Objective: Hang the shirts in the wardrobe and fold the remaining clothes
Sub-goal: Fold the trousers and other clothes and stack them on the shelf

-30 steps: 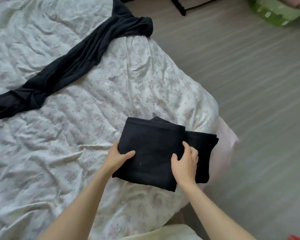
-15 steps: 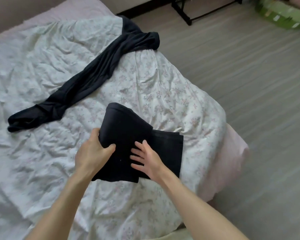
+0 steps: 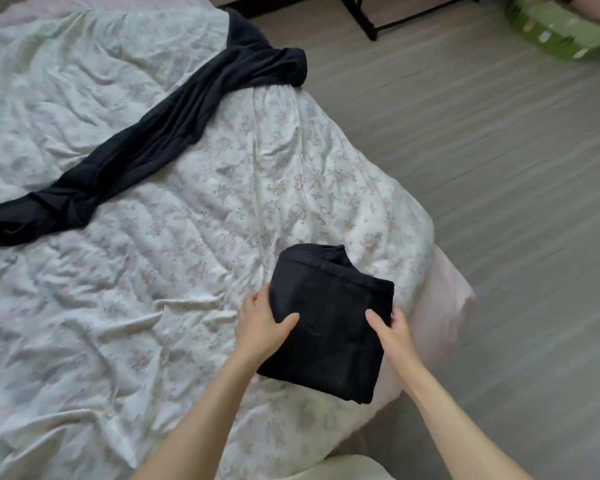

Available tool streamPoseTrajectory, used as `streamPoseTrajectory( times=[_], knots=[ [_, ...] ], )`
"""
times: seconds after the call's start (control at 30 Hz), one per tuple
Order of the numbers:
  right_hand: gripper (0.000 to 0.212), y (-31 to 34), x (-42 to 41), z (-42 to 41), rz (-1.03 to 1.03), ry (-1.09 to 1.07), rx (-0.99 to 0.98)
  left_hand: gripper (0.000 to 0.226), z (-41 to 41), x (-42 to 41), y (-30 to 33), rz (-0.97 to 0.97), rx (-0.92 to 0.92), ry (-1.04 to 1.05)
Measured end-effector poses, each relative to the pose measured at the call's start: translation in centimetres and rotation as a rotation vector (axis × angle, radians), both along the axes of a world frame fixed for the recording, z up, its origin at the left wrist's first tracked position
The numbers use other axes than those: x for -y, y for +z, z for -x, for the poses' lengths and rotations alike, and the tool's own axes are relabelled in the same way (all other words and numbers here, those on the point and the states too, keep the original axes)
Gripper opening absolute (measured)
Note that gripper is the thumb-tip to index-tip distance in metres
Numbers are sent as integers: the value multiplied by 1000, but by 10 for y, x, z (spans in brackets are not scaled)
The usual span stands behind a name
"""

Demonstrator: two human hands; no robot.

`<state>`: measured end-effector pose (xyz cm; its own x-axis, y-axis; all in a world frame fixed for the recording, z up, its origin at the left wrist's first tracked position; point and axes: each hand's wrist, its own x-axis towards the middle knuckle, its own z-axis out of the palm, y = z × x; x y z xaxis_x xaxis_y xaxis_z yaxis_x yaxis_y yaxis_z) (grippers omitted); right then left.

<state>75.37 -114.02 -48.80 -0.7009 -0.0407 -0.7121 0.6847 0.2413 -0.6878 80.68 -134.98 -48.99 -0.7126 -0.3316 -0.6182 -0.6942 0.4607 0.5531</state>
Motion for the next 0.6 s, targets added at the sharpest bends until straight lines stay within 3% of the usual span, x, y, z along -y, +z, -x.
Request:
streamPoseTrajectory(
  times=[0.1, 0.2, 0.33, 0.4, 0.47, 0.53, 0.6],
  knots=[
    [56, -15, -2, 6, -128, 144, -54, 75, 4, 12, -24, -275, 43, 143],
    [61, -25, -5, 9, -230, 240, -71, 85, 13, 20, -32, -424, 102, 227],
    [83, -21, -4, 13, -313, 292, -141, 67, 23, 16, -25, -414, 94, 264],
    [97, -7, 1, 23, -448, 444, -365, 59, 25, 10, -8, -384, 21, 187],
    [103, 13, 7, 38, -565, 744, -639, 56, 28, 6, 14, -298, -62, 42],
    [107, 41, 16, 55, -616, 998, -877, 55, 32, 4, 42, -165, -140, -116],
    [110, 71, 23, 69, -608, 1105, -1113, 52, 37, 3, 73, -6, -216, -290]
  ],
)
